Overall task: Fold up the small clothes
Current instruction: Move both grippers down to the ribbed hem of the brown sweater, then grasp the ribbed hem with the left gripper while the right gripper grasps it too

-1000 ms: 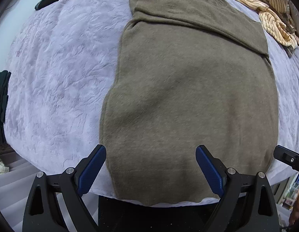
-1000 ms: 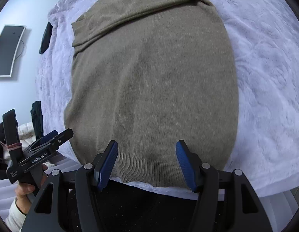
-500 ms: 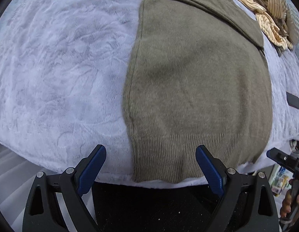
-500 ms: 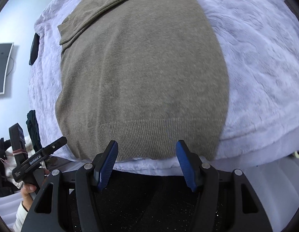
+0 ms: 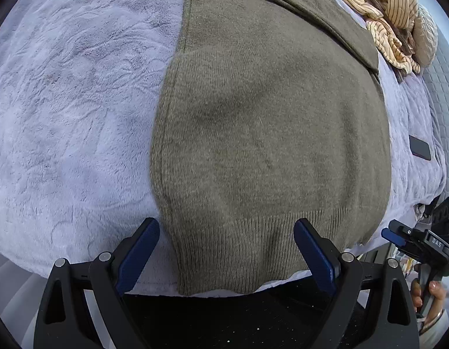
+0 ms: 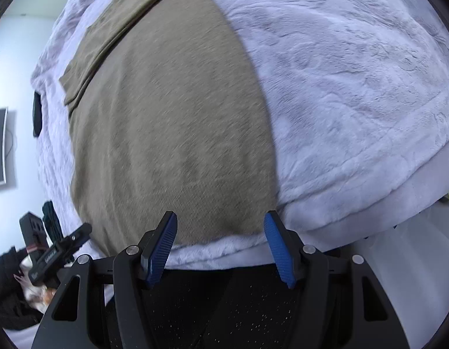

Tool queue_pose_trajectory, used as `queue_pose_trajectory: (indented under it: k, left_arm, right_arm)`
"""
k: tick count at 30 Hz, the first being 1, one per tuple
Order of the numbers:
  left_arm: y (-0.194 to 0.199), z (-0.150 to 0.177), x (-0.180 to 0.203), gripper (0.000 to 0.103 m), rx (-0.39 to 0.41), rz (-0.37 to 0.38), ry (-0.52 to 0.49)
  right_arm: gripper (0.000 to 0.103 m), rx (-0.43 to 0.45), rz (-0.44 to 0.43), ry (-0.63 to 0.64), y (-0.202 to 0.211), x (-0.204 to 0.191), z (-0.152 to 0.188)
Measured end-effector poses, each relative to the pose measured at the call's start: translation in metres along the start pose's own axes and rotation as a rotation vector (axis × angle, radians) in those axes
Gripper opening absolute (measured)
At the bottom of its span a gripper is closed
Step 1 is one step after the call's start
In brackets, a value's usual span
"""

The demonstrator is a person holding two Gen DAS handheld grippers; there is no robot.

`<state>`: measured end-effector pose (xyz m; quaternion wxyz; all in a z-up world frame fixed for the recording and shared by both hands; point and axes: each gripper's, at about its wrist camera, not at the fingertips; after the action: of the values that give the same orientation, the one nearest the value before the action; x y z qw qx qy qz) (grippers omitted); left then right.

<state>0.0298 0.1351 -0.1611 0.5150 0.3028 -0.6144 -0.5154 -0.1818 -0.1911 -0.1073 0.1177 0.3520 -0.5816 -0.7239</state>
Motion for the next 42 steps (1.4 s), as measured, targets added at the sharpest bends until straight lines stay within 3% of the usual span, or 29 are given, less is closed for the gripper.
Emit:
queue_pose_trajectory:
  k: [5,8,15,18,22,25,34,37,41,42]
  left_arm:
    - [0.0,-0.006,0.004,0.094,-0.007,0.007,-0.017]
    - [-0.01,-0.008,0.011,0.094,-0.031,-0.029,-0.04]
    - [-0.025,-0.015,0.026,0.094,-0.048,-0.04,-0.071]
    - [-0.02,-0.018,0.027,0.094,-0.044,0.029,-0.072]
    - [-0.008,-0.022,0.031,0.094,-0.023,0.219,-0.081]
    - [-0.008,-0.027,0.032,0.094,-0.036,0.292,-0.082]
    - [-0.012,-0.019,0.017,0.094,-0.061,0.184,-0.105]
    - [-0.02,-0.022,0.025,0.093,-0.059,0.147,-0.101]
    - [-0.026,-0.02,0.023,0.07,-0.053,0.083,-0.088]
    - [-0.025,-0.019,0.021,0.061,-0.048,0.074,-0.082]
  right_arm:
    - [0.066,0.022,0.009,-0.035,0.001,0.014,-0.021]
    - [0.071,0.021,0.011,-0.06,-0.003,0.025,-0.029]
    - [0.075,-0.034,-0.109,-0.06,-0.023,0.041,-0.034]
    - [0.075,-0.054,-0.18,-0.047,-0.02,0.041,-0.034]
    - [0.075,-0.072,-0.337,-0.03,-0.015,0.036,-0.035]
    - [0.075,-0.081,-0.418,-0.022,-0.015,0.035,-0.036]
    - [0.075,-0.124,-0.392,-0.018,-0.032,0.042,-0.041]
    - [0.069,-0.134,-0.388,-0.017,-0.033,0.038,-0.043]
    - [0.055,-0.146,-0.376,-0.017,-0.033,0.04,-0.043]
    - [0.045,-0.148,-0.374,-0.023,-0.033,0.044,-0.042]
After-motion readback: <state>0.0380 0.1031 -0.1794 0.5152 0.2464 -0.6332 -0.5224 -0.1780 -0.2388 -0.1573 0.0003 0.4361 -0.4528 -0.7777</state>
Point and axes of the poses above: each gripper's, at about its wrist camera, not at the fingertips, and y roughly against the way its jaws point, x to its right, z to its underside, and after that the axes turned 3 degrees about -z, right-handed
